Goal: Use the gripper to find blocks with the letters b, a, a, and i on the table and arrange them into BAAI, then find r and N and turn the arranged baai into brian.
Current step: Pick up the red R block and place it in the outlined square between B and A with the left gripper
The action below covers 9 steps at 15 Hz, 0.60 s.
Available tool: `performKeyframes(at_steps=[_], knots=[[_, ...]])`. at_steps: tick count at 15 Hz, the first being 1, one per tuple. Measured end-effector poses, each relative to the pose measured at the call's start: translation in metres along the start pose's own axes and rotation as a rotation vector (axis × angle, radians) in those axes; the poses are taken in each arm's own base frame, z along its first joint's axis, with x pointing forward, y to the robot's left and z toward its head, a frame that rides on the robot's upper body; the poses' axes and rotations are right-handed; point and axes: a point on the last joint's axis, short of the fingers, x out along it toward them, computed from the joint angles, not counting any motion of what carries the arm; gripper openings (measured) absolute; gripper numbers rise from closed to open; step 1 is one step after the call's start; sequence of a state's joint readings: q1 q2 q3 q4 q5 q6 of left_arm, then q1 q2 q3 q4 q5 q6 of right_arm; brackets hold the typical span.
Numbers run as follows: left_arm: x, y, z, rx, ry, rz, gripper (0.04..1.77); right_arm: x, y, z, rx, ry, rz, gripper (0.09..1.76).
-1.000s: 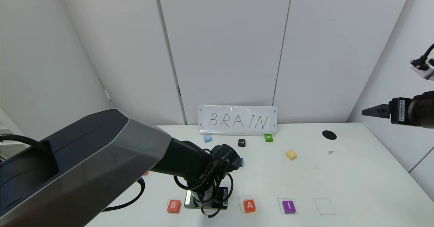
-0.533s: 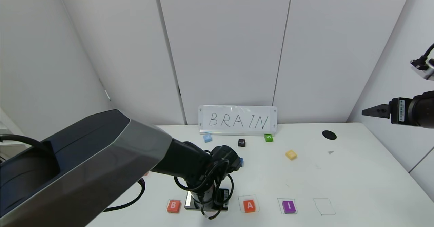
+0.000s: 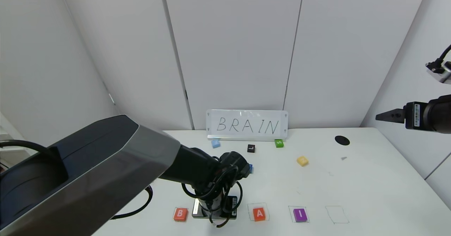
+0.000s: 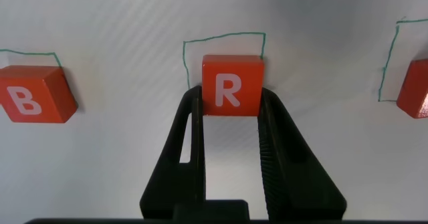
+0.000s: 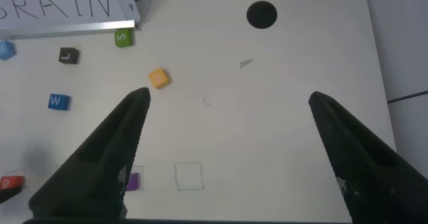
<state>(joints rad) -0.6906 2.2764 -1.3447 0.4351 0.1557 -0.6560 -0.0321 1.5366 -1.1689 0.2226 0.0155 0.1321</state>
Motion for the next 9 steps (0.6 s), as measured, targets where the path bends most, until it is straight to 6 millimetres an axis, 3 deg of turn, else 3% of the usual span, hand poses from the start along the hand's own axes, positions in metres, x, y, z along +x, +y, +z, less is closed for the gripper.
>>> performKeyframes(at_steps=[9], knots=[[0.0017, 0.0024, 0.0005, -0.006, 0.002, 0.008, 0.53, 0.0006, 0.0, -0.0002, 0.0, 0.002, -0.001, 1.71]])
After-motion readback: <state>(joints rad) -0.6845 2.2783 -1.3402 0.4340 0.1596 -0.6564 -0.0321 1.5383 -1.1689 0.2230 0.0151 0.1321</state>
